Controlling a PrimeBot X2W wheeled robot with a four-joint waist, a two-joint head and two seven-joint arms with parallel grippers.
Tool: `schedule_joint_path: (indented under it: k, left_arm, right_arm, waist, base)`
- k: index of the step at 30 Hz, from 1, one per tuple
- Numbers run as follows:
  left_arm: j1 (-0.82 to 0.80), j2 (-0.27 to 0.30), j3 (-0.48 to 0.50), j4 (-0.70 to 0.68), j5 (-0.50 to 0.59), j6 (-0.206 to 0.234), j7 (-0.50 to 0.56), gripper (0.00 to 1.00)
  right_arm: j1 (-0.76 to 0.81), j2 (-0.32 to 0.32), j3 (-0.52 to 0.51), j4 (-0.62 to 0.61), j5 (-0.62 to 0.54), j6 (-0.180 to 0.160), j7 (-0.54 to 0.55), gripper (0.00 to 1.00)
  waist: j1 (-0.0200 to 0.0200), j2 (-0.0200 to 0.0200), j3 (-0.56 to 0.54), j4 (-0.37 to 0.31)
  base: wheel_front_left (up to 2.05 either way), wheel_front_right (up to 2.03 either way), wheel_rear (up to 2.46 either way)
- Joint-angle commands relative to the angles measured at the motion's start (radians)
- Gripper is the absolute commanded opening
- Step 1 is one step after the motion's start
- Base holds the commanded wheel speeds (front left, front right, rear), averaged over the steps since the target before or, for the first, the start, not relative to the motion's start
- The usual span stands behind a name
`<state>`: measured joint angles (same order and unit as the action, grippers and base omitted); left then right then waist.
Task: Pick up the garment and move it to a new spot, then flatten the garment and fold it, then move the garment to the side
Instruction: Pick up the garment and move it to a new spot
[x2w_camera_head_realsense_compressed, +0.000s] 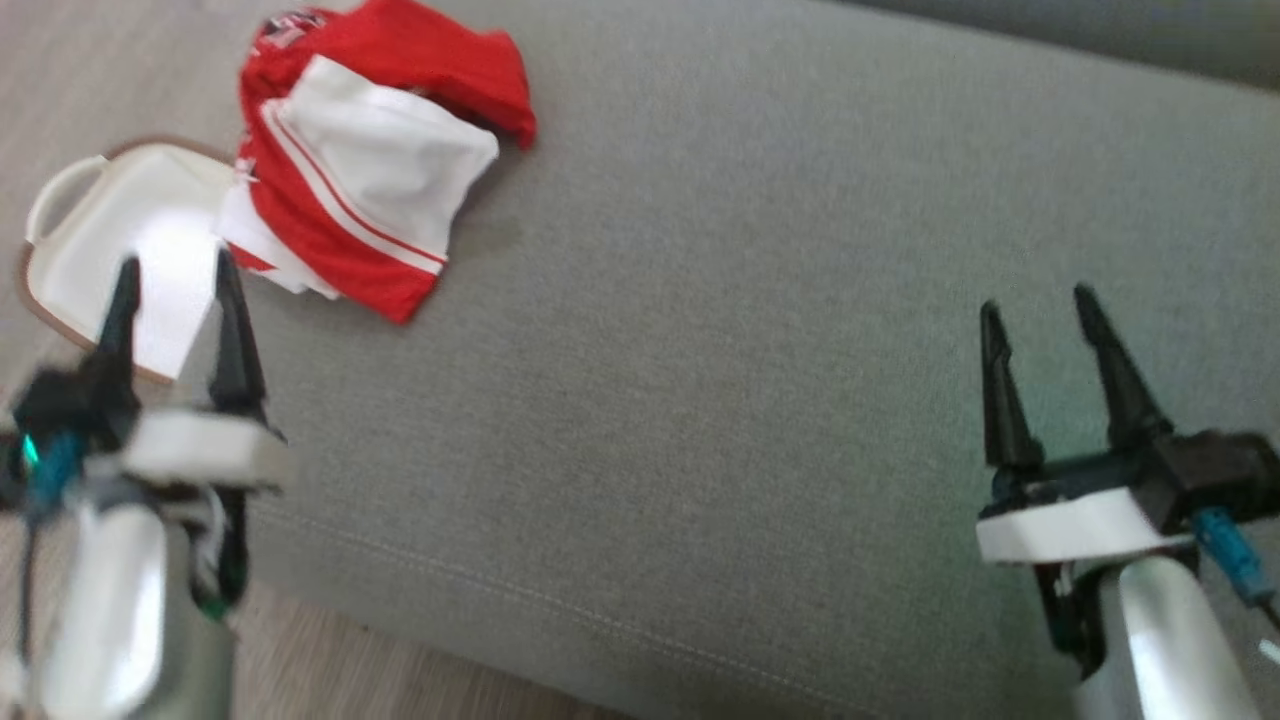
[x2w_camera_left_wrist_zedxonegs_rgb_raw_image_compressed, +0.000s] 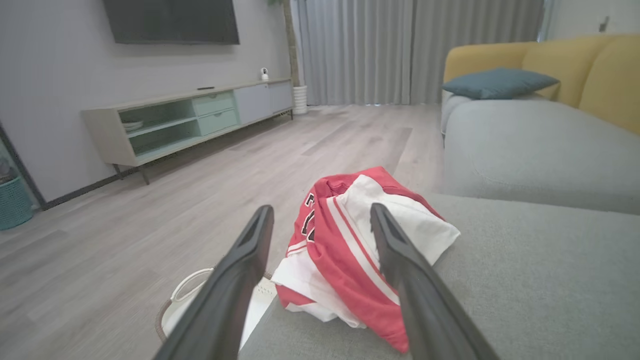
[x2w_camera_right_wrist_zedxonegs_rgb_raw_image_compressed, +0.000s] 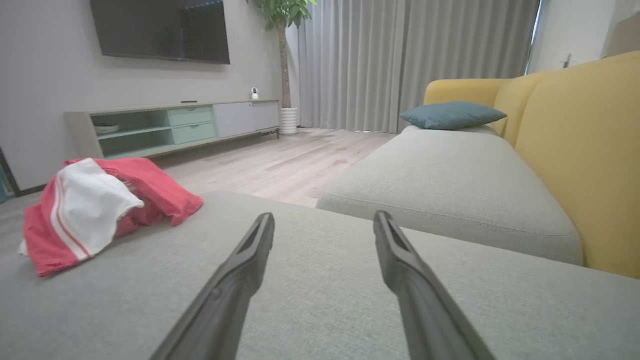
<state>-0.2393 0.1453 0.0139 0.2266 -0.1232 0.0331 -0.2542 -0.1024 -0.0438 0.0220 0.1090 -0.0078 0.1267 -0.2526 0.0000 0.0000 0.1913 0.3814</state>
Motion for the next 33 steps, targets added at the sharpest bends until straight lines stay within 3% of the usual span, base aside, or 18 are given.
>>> schedule_joint_path:
  k: [1,6,10,17,22,31,32,33]
  left_arm:
    - [-0.090,0.055,0.032,0.016,0.005,-0.022,0.005,1.00]
    - [-0.302,0.148,-0.001,0.222,0.001,-0.109,0.130,1.00]
    - [-0.455,0.195,-0.022,0.379,-0.016,-0.138,0.221,1.00]
    - [-0.640,0.271,-0.038,0.604,-0.018,-0.150,0.288,1.00]
    - [-0.733,0.314,-0.033,0.718,-0.015,-0.138,0.279,1.00]
    - [-0.846,0.298,-0.025,0.863,-0.070,-0.151,0.295,1.00]
    - [-0.852,0.295,-0.027,0.878,-0.074,-0.152,0.302,0.97]
    - [-0.857,0.291,-0.029,0.893,-0.078,-0.153,0.308,0.79]
  right_arm:
    - [-0.044,-0.006,0.014,-0.042,-0.026,0.004,-0.009,1.00]
    - [-0.079,-0.006,-0.021,-0.069,-0.073,0.004,-0.009,1.00]
    - [-0.096,-0.006,-0.032,-0.088,-0.095,0.004,-0.009,1.00]
    - [-0.110,-0.006,-0.017,-0.107,-0.109,0.004,-0.009,1.00]
    - [-0.110,-0.006,-0.013,-0.118,-0.114,0.004,-0.009,1.00]
    - [-0.112,-0.006,-0.014,-0.121,-0.113,0.004,-0.008,1.00]
    - [-0.113,-0.006,-0.012,-0.121,-0.113,0.004,-0.008,1.00]
    - [-0.114,-0.006,-0.011,-0.120,-0.112,0.004,-0.008,1.00]
  waist:
    - [0.0000,0.0000,0.058,-0.023]
    - [0.0000,0.0000,0.140,-0.047]
    - [0.0000,0.0000,0.189,-0.067]
    - [0.0000,0.0000,0.241,-0.114]
    - [0.0000,0.0000,0.268,-0.137]
    - [0.0000,0.0000,0.299,-0.151]
    - [0.0000,0.0000,0.300,-0.152]
    - [0.0000,0.0000,0.301,-0.152]
  base:
    - [0.00,0.00,0.00]
    - [0.00,0.00,0.00]
    - [0.00,0.00,0.00]
    - [0.00,0.00,0.00]
    - [0.00,0.00,0.00]
    - [0.00,0.00,0.00]
    - [0.00,0.00,0.00]
    - [0.00,0.00,0.00]
